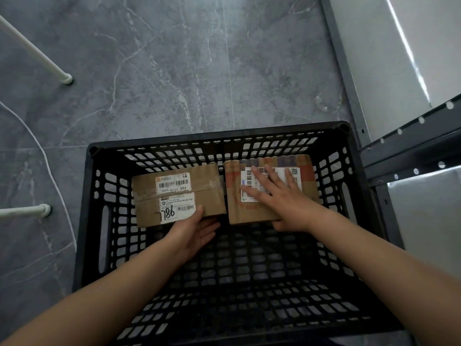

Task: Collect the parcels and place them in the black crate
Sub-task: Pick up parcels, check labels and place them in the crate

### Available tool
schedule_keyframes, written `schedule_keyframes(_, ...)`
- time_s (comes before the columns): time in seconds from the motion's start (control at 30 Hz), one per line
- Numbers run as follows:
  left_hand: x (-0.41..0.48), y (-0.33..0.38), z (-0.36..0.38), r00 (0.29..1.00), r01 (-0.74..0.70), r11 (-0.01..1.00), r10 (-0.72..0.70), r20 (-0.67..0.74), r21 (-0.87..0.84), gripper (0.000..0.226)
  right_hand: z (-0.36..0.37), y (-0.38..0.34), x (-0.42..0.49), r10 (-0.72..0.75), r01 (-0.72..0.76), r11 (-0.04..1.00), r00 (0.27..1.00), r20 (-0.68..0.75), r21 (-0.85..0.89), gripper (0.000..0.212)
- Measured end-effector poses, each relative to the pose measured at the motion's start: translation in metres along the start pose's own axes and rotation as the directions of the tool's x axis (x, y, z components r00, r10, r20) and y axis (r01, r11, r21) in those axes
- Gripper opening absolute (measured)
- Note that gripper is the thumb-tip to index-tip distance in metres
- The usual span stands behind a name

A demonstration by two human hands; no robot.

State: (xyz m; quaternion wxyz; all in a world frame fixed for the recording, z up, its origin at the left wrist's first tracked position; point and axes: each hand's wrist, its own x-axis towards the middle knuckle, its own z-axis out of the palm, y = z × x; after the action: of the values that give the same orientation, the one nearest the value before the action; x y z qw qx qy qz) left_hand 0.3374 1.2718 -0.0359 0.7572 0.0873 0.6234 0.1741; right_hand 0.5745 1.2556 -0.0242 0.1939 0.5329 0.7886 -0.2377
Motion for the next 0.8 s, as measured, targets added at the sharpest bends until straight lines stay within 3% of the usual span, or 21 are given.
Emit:
schedule_keyframes(0.27, 0.001, -0.001, -0.010, 1.000, -0.009, 0.997, 0.009, 0.004, 0.081, 0.037, 0.004, 0.002, 0.000, -0.023, 0.024, 1.000, 0.999, -0.039, 0.004, 0.119)
schedule_keyframes(0.43, -0.005, 0.001, -0.010, 0.997, 0.083, 0.983, -0.083, -0.007, 0.165, 0.044, 0.008, 0.001, 0.001, -0.009, 0.008, 1.000, 0.998, -0.062, -0.030, 0.121)
schedule_keyframes(0.5, -0.010, 0.007, -0.005, 0.984, 0.161, 0.953, -0.174, 0.026, 0.258, 0.047, 0.007, -0.001, 0.000, 0.001, 0.002, 0.999, 0.996, -0.091, 0.035, 0.117)
schedule_keyframes(0.57, -0.021, 0.018, 0.000, 0.974, 0.157, 0.895, -0.210, 0.084, 0.418, 0.042, 0.000, -0.008, -0.005, 0.031, 0.001, 0.978, 0.989, -0.147, 0.209, 0.108)
schedule_keyframes(0.63, -0.040, 0.035, 0.007, 0.984, 0.036, 0.805, -0.131, 0.118, 0.593, 0.030, -0.018, -0.019, -0.016, 0.135, -0.017, 0.876, 0.968, -0.210, 0.483, 0.094)
schedule_keyframes(0.7, -0.070, 0.055, 0.016, 0.987, -0.153, 0.687, 0.079, 0.137, 0.710, 0.015, -0.048, -0.031, -0.032, 0.300, -0.033, 0.653, 0.929, -0.218, 0.757, 0.079)
schedule_keyframes(0.8, -0.133, 0.091, 0.031, 0.919, -0.373, 0.565, 0.333, 0.210, 0.735, 0.008, -0.110, -0.048, -0.072, 0.431, -0.047, 0.360, 0.894, -0.121, 0.932, 0.062)
